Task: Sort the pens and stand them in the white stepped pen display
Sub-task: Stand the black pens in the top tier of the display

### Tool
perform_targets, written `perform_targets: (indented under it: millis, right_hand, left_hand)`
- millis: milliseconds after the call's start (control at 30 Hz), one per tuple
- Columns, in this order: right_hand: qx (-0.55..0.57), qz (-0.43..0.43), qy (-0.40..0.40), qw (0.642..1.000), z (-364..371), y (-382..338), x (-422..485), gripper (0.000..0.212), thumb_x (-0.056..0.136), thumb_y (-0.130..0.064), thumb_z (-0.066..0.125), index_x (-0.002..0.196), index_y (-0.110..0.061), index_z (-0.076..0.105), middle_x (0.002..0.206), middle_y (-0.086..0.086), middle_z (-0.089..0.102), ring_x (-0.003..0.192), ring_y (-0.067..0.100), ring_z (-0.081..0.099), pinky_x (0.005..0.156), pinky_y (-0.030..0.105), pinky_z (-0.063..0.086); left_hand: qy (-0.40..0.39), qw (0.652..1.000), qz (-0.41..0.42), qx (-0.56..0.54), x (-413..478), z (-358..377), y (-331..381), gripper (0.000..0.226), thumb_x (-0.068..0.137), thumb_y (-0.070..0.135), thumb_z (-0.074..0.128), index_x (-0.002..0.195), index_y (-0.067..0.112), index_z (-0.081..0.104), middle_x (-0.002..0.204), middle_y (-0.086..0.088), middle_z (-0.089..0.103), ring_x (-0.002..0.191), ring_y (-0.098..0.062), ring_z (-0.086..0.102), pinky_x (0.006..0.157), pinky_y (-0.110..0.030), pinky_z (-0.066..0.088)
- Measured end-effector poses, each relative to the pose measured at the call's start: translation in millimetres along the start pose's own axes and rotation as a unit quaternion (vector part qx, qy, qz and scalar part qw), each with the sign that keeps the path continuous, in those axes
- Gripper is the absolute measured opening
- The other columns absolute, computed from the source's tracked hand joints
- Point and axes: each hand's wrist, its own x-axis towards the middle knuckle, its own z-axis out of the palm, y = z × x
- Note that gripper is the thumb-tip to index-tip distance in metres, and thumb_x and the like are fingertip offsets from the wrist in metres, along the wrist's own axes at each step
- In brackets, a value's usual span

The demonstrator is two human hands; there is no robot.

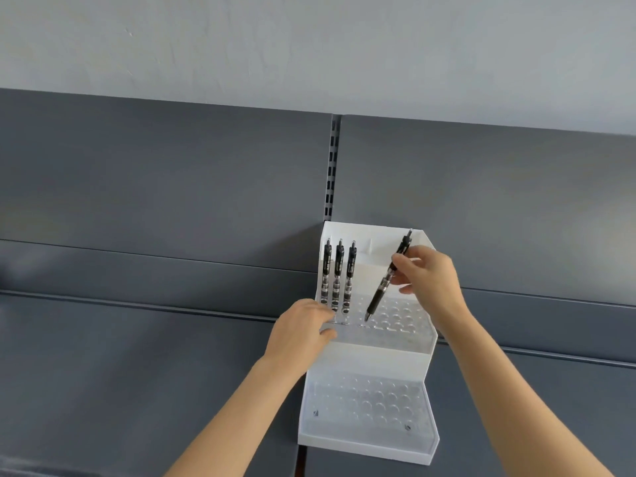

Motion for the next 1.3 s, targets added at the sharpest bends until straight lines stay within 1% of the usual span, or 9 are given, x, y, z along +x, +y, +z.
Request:
perform_targets:
  millis: [100,233,400,600,933,1067,1133,1200,1300]
  right_hand:
    - [0.01,-0.026,0.038,0.999,6,-2,9,0.013,0.09,-0.01,0.053,0.092,-0.002,0.063,0.081,0.011,0.068,0.068,0.019,0.065,0.061,0.026,0.052]
    - [-0.026,-0.048,0.021,0.998,23,2,19,0.007,0.091,-0.011,0.053,0.09,-0.014,0.06,0.079,0.006,0.066,0.078,0.024,0.065,0.078,0.038,0.053]
    - [-0.181,-0.047,-0.052,0.981,46,22,23,0.014,0.092,-0.017,0.052,0.097,-0.008,0.061,0.089,0.013,0.07,0.08,0.027,0.063,0.065,0.027,0.041]
    - [-0.249,-0.022,-0.05,0.967,52,29,23,0.024,0.093,-0.024,0.047,0.111,-0.01,0.055,0.094,0.014,0.068,0.079,0.031,0.058,0.067,0.031,0.043]
    - [-0.178,0.029,-0.074,0.981,29,26,-8,0.036,0.093,-0.023,0.052,0.127,-0.012,0.049,0.112,0.008,0.065,0.086,0.019,0.053,0.073,0.027,0.041]
    - [-0.17,-0.004,-0.014,0.985,-9,40,-53,0.027,0.093,-0.018,0.05,0.118,-0.011,0.057,0.103,0.001,0.065,0.089,0.013,0.056,0.077,0.021,0.041]
    - [-0.177,0.005,-0.002,0.984,-25,56,-78,0.02,0.093,-0.016,0.05,0.109,-0.012,0.061,0.1,0.001,0.066,0.085,0.012,0.056,0.075,0.022,0.042]
    - [-0.192,0.036,-0.007,0.981,-47,79,-99,0.017,0.092,-0.017,0.05,0.104,-0.012,0.061,0.099,0.006,0.066,0.082,0.017,0.055,0.074,0.027,0.046]
    - [-0.258,0.081,-0.016,0.963,-90,111,-116,0.034,0.096,-0.026,0.047,0.128,-0.017,0.052,0.127,-0.002,0.057,0.117,0.014,0.05,0.094,0.025,0.042]
  left_hand:
    - [0.011,0.999,0.011,0.035,1,7,-1,0.031,0.095,0.021,0.049,0.122,0.012,0.062,0.127,0.002,0.059,0.122,-0.01,0.045,0.098,-0.023,0.04]
    - [0.033,0.999,0.019,0.032,0,11,-1,0.031,0.095,0.021,0.049,0.122,0.013,0.062,0.124,0.001,0.061,0.119,-0.01,0.048,0.097,-0.021,0.041]
    - [0.04,0.998,0.023,0.032,1,12,-4,0.033,0.096,0.023,0.048,0.127,0.017,0.058,0.128,0.005,0.059,0.121,-0.007,0.046,0.096,-0.016,0.036]
    - [0.047,0.998,0.02,0.034,3,14,-5,0.033,0.095,0.022,0.049,0.127,0.018,0.058,0.126,0.005,0.06,0.12,-0.007,0.047,0.096,-0.017,0.037]
    - [0.055,0.998,0.002,0.024,2,18,-8,0.034,0.095,0.019,0.05,0.128,0.019,0.056,0.128,0.008,0.057,0.125,-0.006,0.042,0.097,-0.019,0.038]
    - [0.066,0.998,-0.015,0.018,-7,18,0,0.037,0.095,0.018,0.048,0.132,0.017,0.052,0.135,0.005,0.05,0.131,-0.01,0.036,0.101,-0.022,0.035]
    - [0.091,0.994,-0.028,0.05,-17,20,6,0.04,0.092,0.016,0.054,0.132,0.012,0.051,0.139,-0.001,0.047,0.133,-0.019,0.035,0.105,-0.028,0.034]
    - [0.132,0.991,0.003,0.036,-25,27,22,0.039,0.079,0.005,0.067,0.118,0.005,0.062,0.124,-0.009,0.06,0.117,-0.031,0.052,0.095,-0.038,0.046]
    - [0.114,0.991,0.064,0.015,-34,56,60,0.034,0.065,-0.004,0.076,0.097,0.004,0.069,0.097,-0.007,0.07,0.088,-0.032,0.065,0.076,-0.037,0.054]
